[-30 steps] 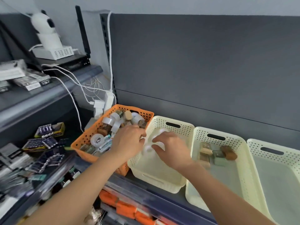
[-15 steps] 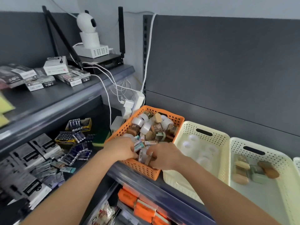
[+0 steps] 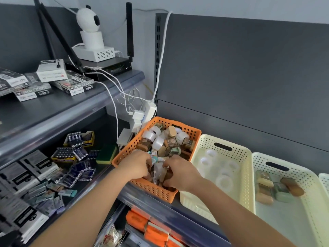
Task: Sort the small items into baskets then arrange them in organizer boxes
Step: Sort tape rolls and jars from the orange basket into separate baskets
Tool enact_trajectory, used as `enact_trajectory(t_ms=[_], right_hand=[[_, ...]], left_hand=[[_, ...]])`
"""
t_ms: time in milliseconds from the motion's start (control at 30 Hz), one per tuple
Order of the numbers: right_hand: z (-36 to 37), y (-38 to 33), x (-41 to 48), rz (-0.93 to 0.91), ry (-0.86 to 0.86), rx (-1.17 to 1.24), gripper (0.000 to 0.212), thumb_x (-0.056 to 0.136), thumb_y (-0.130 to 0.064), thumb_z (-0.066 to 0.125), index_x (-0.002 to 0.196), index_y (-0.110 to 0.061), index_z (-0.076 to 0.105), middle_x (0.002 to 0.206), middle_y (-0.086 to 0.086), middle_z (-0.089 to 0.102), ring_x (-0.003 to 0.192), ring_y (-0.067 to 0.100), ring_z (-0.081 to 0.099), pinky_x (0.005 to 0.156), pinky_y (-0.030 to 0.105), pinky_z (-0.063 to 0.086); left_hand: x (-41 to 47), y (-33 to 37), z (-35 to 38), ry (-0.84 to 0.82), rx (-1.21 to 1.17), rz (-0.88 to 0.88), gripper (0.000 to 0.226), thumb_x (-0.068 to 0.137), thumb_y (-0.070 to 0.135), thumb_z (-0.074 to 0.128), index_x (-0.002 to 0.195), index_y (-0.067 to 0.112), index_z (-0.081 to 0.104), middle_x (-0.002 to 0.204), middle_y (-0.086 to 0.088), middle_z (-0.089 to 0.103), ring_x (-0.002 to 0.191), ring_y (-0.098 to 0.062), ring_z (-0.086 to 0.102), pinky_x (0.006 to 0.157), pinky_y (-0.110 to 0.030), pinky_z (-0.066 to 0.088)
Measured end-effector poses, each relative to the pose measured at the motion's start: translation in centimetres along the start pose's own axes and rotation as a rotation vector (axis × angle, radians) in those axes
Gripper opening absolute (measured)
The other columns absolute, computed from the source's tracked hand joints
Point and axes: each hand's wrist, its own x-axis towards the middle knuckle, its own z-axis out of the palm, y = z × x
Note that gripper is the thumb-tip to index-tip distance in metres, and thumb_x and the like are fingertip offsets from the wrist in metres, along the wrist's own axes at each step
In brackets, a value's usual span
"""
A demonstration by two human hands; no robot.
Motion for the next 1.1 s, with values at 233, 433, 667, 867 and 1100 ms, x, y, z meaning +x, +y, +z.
enact_trajectory(t_ms=[233,433,667,867,1100], right_hand=[[-0.8,1.1,-1.0,0.095,0.347,0.392,0.05,0.085,-0.028,0.069,0.131,-0.022,0.053,0.124,-0.002,0.058,0.111,0.015,0.054,0.088,0.022,0.041],[-1.7,3.3,-4.3,0.287,0.576,0.525,0.04,0.08,-0.029,0.073,0.112,-0.034,0.05,0.085,-0.022,0.058,0.079,-0.001,0.057,0.061,0.011,0.04],[-3.1,9.1,-11.8,0.558,0.82,0.372,0.033,0.076,-0.02,0.074,0.107,-0.027,0.062,0.096,-0.006,0.056,0.085,0.014,0.054,0.07,0.027,0.038],[-3.0,14.7,-18.5,0.791,0.65,0.187,0.037,0.082,-0.018,0.063,0.118,-0.024,0.057,0.113,0.001,0.059,0.094,0.023,0.058,0.073,0.027,0.041],[-1.7,19.0,-21.5,0.838,0.258,0.064,0.03,0.088,-0.03,0.057,0.116,-0.021,0.054,0.106,0.003,0.066,0.085,0.022,0.058,0.067,0.028,0.045]], left_hand=[[-0.7,-0.2,-2.1,0.089,-0.53,0.097,0.037,0.068,0.02,0.081,0.092,0.041,0.062,0.106,0.016,0.063,0.101,-0.007,0.061,0.09,-0.039,0.051],[0.2,5.0,-1.6,0.083,-0.631,0.297,0.052,0.076,0.014,0.077,0.121,0.032,0.059,0.118,0.018,0.056,0.114,-0.004,0.053,0.092,-0.02,0.042],[0.5,15.2,2.5,0.016,-0.51,0.556,0.047,0.079,0.032,0.074,0.124,0.029,0.061,0.114,0.013,0.052,0.107,-0.004,0.053,0.09,-0.021,0.041],[-0.7,23.8,7.7,0.019,-0.206,0.725,0.039,0.083,0.044,0.067,0.116,0.023,0.064,0.1,0.005,0.056,0.094,-0.016,0.053,0.082,-0.032,0.042],[-1.0,28.3,12.2,0.129,0.269,0.717,0.021,0.082,0.02,0.064,0.102,0.022,0.06,0.092,0.007,0.061,0.096,-0.019,0.053,0.092,-0.041,0.027]])
